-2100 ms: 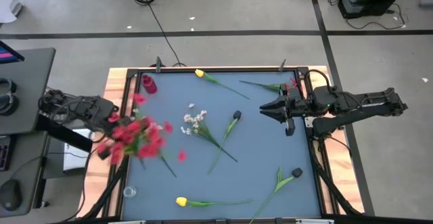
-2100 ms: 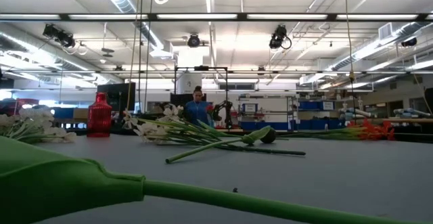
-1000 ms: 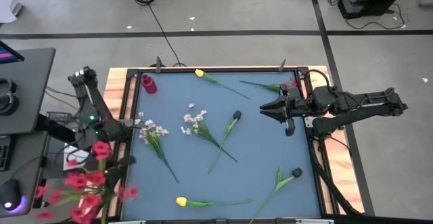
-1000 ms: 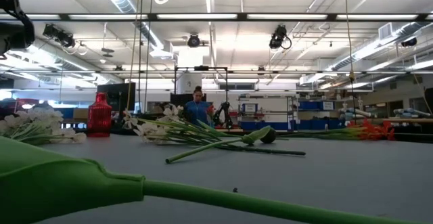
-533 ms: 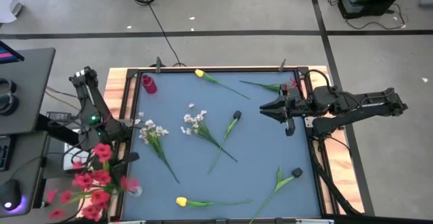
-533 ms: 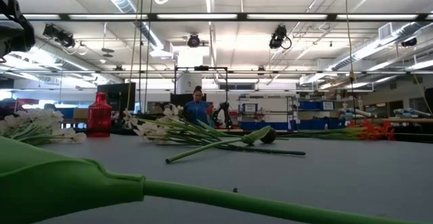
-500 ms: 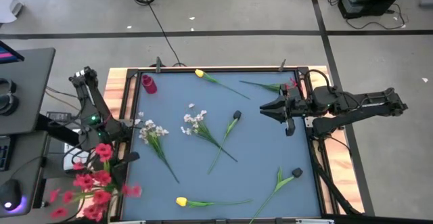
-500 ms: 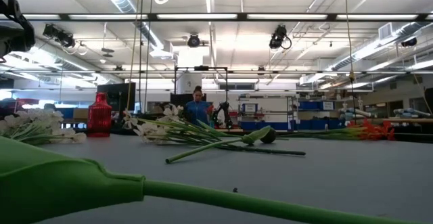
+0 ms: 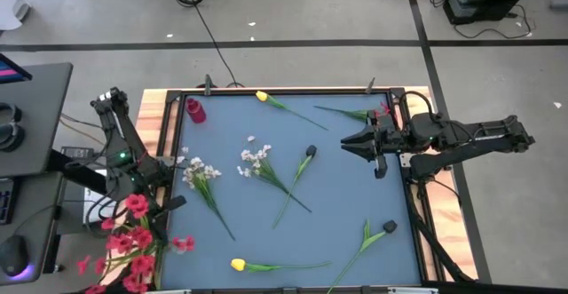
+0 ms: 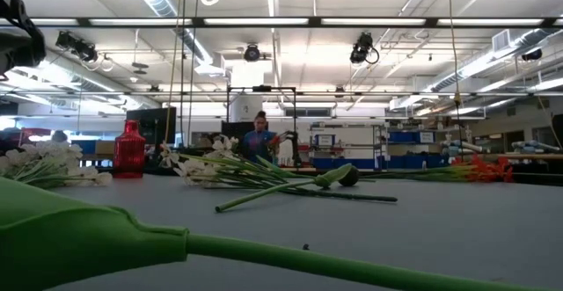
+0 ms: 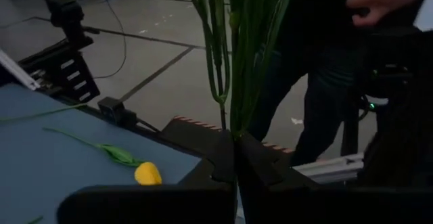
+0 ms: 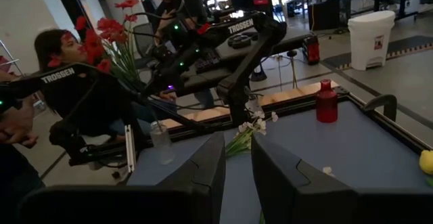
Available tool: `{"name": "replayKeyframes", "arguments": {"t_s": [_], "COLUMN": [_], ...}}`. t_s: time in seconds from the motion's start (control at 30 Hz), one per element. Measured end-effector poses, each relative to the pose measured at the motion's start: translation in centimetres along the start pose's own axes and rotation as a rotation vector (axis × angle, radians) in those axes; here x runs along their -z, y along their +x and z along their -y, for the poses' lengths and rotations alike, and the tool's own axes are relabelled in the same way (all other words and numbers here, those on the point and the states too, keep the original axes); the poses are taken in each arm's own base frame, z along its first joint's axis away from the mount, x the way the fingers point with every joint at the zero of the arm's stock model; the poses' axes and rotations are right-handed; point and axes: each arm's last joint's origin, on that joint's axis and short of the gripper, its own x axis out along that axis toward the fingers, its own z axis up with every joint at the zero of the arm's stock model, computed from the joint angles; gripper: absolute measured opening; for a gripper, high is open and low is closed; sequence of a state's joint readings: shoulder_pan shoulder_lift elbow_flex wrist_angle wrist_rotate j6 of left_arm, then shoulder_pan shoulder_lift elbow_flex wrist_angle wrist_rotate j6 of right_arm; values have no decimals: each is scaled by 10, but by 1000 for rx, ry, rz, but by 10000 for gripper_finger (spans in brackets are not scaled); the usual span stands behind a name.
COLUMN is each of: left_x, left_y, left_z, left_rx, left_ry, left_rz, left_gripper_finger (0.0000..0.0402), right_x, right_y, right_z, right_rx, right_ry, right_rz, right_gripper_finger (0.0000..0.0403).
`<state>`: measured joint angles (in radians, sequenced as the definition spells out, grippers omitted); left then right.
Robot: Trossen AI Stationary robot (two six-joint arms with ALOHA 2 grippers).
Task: Sort flowers into vase by color
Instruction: Put the bottom red flowers into the transparent vase
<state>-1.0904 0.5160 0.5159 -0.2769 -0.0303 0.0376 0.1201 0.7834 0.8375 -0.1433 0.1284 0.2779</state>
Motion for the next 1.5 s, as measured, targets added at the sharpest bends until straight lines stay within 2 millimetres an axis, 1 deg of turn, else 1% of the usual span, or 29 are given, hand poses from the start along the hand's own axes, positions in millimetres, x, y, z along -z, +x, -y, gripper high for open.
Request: {"name": "replayKeyframes", "arguments": {"t_s": [0.2, 0.3, 0.37, 0.53, 0.67, 0.9, 1.07, 1.2, 1.33, 1.5], "left_x": [-1, -1, 2, 29, 44, 64, 63, 61, 61, 57], "left_y": [3, 5, 7, 21, 25, 30, 30, 29, 29, 28], "left_z": [0, 0, 0, 2, 2, 3, 3, 3, 3, 7], "left_rx": [-3, -3, -3, -2, -1, -1, -27, -47, -47, -5], "left_ry": [-92, -102, -98, -122, -124, -116, -44, -32, -109, -176], "left_rz": [9, 4, 18, 66, 69, 56, 71, 83, 94, 100], "left_gripper_finger": [7, 10, 19, 65, 96, 104, 104, 101, 110, 144], "right_x": [0, 0, 0, 0, 0, 0, 0, 0, 0, 0], "right_y": [0, 0, 0, 0, 0, 0, 0, 0, 0, 0], "right_z": [0, 0, 0, 0, 0, 0, 0, 0, 0, 0], "right_rx": [0, 0, 0, 0, 0, 0, 0, 0, 0, 0], "right_ry": [0, 0, 0, 0, 0, 0, 0, 0, 0, 0], "right_rz": [0, 0, 0, 0, 0, 0, 0, 0, 0, 0], "right_gripper_finger": [82, 82, 82, 82, 82, 82, 82, 82, 82, 82]}}
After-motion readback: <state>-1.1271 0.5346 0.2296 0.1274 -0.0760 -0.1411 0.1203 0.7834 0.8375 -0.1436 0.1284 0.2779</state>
